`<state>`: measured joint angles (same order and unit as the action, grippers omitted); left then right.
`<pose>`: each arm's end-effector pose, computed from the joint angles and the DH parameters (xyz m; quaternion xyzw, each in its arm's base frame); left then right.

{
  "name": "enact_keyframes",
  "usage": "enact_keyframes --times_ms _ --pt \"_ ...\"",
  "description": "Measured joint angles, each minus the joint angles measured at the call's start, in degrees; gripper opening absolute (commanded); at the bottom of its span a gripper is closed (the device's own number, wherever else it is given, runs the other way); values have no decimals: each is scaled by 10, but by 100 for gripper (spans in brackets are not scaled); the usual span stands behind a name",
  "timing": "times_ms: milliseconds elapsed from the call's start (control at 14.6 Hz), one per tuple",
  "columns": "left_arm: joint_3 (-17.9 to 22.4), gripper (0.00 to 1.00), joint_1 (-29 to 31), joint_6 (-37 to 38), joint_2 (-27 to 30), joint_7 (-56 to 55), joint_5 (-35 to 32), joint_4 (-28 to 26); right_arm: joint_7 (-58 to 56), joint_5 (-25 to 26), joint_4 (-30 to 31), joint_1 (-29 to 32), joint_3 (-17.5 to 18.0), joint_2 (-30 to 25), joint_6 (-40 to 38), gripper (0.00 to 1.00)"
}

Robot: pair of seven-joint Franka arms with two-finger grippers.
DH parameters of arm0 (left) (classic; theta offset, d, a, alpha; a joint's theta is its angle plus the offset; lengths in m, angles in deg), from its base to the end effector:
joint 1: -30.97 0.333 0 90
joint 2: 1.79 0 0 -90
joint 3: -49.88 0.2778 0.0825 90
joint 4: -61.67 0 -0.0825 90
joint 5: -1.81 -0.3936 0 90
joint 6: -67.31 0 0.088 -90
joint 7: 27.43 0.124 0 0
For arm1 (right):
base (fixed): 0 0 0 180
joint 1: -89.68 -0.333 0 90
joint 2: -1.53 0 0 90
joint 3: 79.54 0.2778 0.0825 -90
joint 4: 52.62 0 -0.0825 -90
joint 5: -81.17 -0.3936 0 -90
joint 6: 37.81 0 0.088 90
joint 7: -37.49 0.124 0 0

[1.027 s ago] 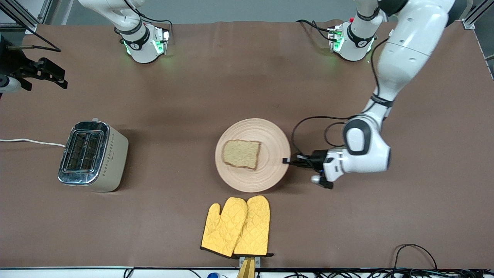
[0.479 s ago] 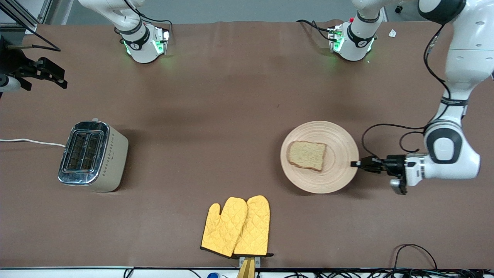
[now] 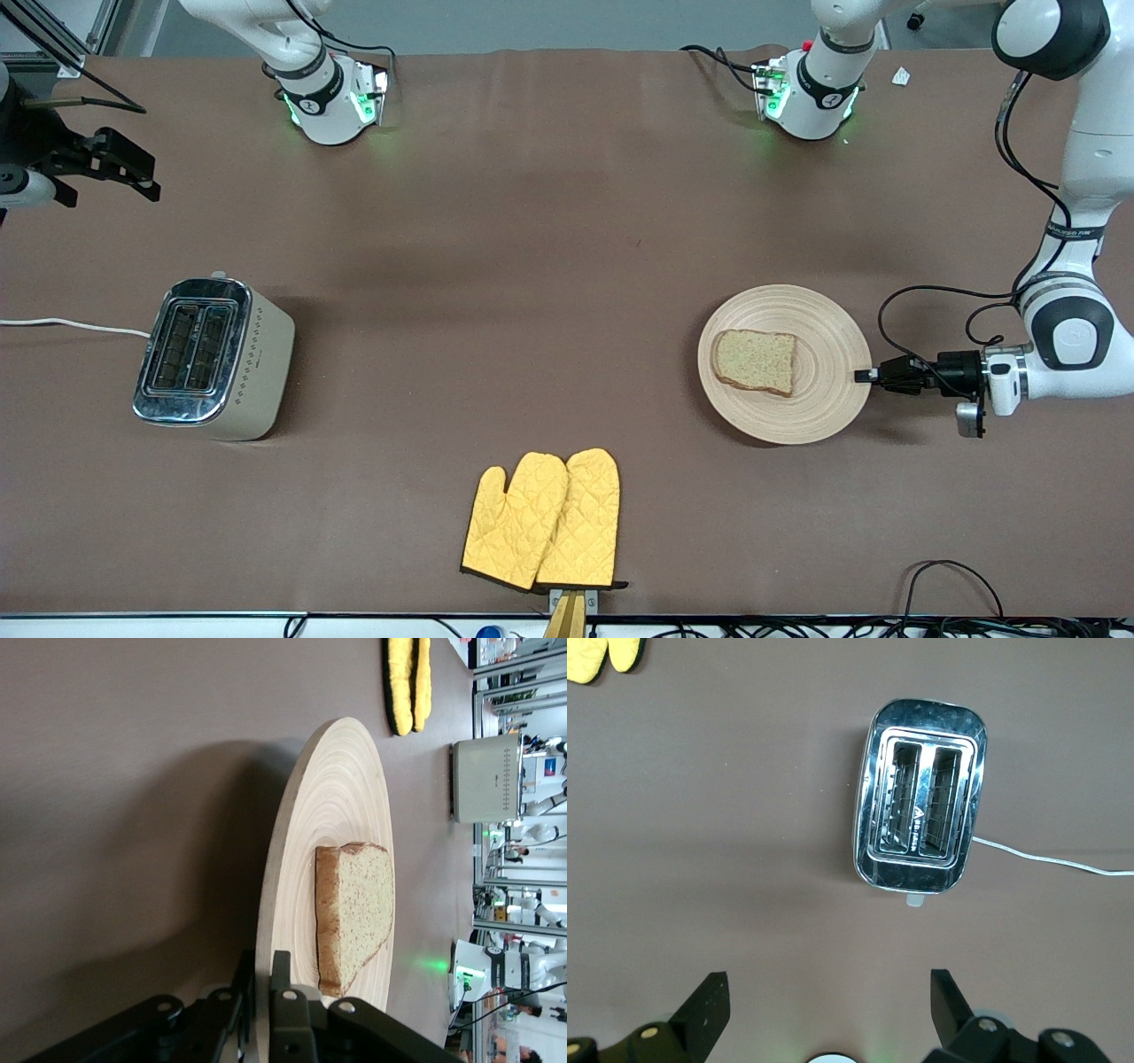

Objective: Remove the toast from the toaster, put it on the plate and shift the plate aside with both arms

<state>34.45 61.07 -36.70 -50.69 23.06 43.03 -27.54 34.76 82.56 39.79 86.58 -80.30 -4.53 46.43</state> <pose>0.6157 0.1024 0.1090 0.8715 -0.0823 -0.0056 0.4835 0.5233 0.0178 0.5982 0.9988 0.0433 -0.0185 0.0113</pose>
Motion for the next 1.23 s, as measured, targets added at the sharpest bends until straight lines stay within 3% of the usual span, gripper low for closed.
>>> enact_keyframes --times_ms 137,205,342,548,822,1027,1233 --pt "0 2 12 7 -14 0 0 4 0 0 0 0 0 0 0 100" --pt "-1 16 16 8 -20 0 0 7 0 0 -2 0 0 0 0 100" --pt "-1 96 19 9 -29 0 0 14 0 0 -4 0 0 0 0 100" --pt "-3 100 20 11 -28 -20 -15 39 0 0 -6 0 0 0 0 100" --pt "-12 100 20 63 -9 -110 -121 115 0 0 -7 0 0 0 0 100" --pt "-22 100 3 88 45 -151 -208 159 0 0 -7 0 -2 0 -1 100" --pt "-24 100 -56 91 129 -220 -270 169 0 1 -7 0 -4 0 -1 100"
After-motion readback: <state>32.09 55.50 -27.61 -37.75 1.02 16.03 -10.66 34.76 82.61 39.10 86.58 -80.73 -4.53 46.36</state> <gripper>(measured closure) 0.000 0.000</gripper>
